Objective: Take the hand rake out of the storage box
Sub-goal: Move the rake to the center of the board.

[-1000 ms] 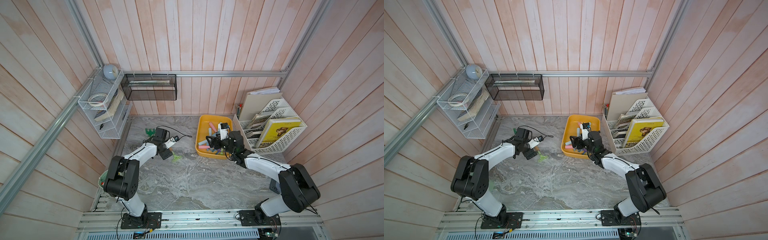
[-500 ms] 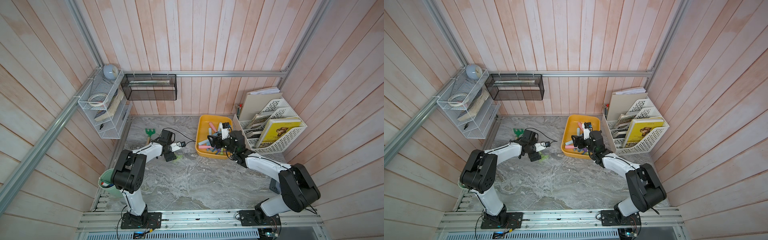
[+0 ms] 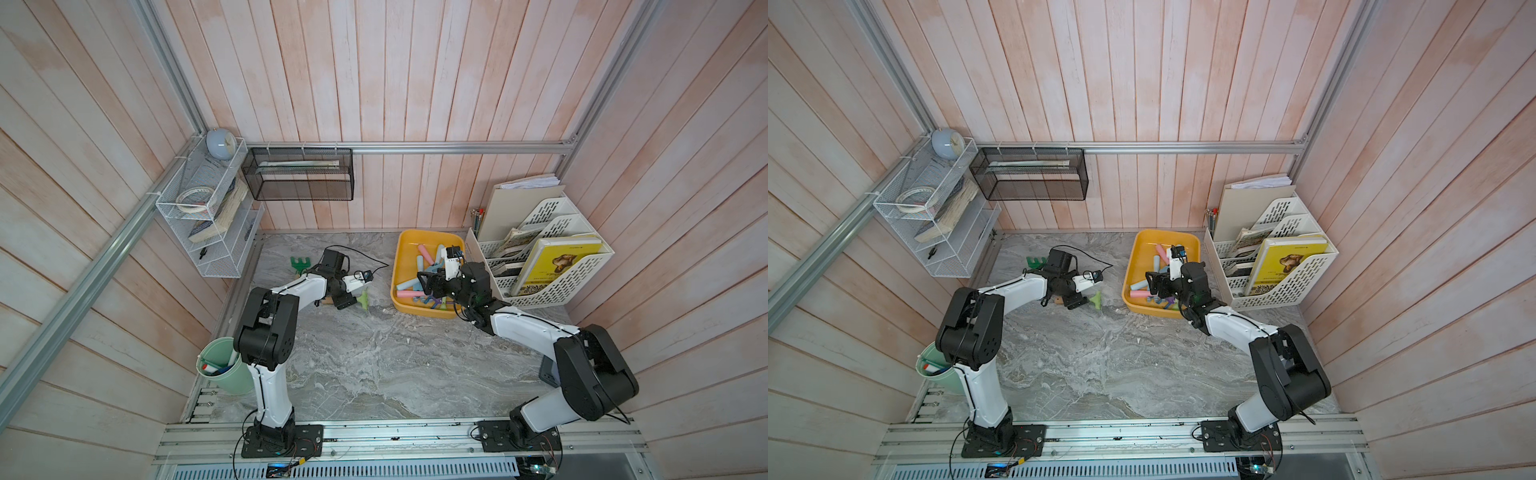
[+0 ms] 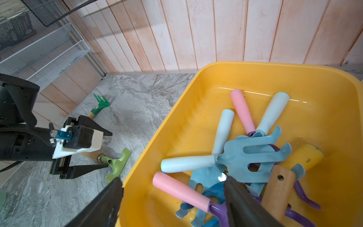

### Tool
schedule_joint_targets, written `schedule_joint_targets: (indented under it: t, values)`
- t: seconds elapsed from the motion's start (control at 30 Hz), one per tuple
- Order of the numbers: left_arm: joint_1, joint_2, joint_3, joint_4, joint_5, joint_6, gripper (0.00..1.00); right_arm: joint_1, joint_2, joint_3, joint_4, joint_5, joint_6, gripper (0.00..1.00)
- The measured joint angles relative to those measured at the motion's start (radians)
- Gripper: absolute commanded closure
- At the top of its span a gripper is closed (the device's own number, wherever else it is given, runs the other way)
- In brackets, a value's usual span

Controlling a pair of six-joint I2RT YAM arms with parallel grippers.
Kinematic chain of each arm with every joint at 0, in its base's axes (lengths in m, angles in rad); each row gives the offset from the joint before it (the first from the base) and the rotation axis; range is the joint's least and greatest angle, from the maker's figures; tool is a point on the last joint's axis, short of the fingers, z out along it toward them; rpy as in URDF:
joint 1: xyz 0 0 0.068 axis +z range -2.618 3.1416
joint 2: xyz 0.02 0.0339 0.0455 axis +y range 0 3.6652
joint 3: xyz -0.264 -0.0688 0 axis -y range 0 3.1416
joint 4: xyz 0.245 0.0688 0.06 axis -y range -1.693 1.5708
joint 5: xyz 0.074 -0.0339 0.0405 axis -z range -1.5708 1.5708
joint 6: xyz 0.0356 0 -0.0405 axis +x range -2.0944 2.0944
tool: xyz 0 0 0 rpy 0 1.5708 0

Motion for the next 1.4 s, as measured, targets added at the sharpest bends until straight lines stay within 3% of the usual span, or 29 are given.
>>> schedule_joint_targets:
  t: [0.17,0.23,0.43,0.63,0.8,0.93,1.07,1.13,1.3,1.4]
  values:
    - [0.022,0.007,0.024,-0.034,0.031,-0.050,0.41,-0.002,0.004,0.000,0.000,-0.001,0.000,0.17]
    - [0.022,0.009,0.038,-0.044,0.033,-0.078,0.50,-0.002,0.006,0.000,0.001,-0.001,0.000,0.17]
    - [0.018,0.026,0.069,-0.057,-0.001,-0.224,0.54,-0.005,0.009,0.000,0.007,-0.004,0.005,0.17]
    - [0.016,-0.027,0.017,-0.064,0.027,-0.283,0.27,-0.005,0.010,0.000,0.014,-0.013,0.011,0.17]
    - [0.008,-0.179,-0.095,-0.070,0.025,-0.230,0.26,-0.005,0.011,0.000,0.015,-0.019,0.014,0.17]
    - [0.014,-0.159,-0.089,-0.069,-0.003,-0.182,0.26,-0.005,0.011,0.000,0.015,-0.021,0.016,0.17]
    - [0.021,-0.079,-0.055,-0.099,-0.007,-0.151,0.33,-0.005,0.010,-0.010,0.019,-0.022,0.016,0.17]
    - [0.021,-0.040,-0.040,-0.109,-0.011,-0.141,0.63,-0.005,0.010,-0.022,0.020,-0.020,0.015,0.17]
    - [0.022,0.018,0.019,-0.124,-0.041,-0.144,0.68,-0.006,0.010,-0.031,0.021,-0.018,0.015,0.17]
    - [0.022,0.045,0.058,-0.126,-0.059,-0.156,0.79,-0.006,0.010,-0.031,0.021,-0.018,0.015,0.17]
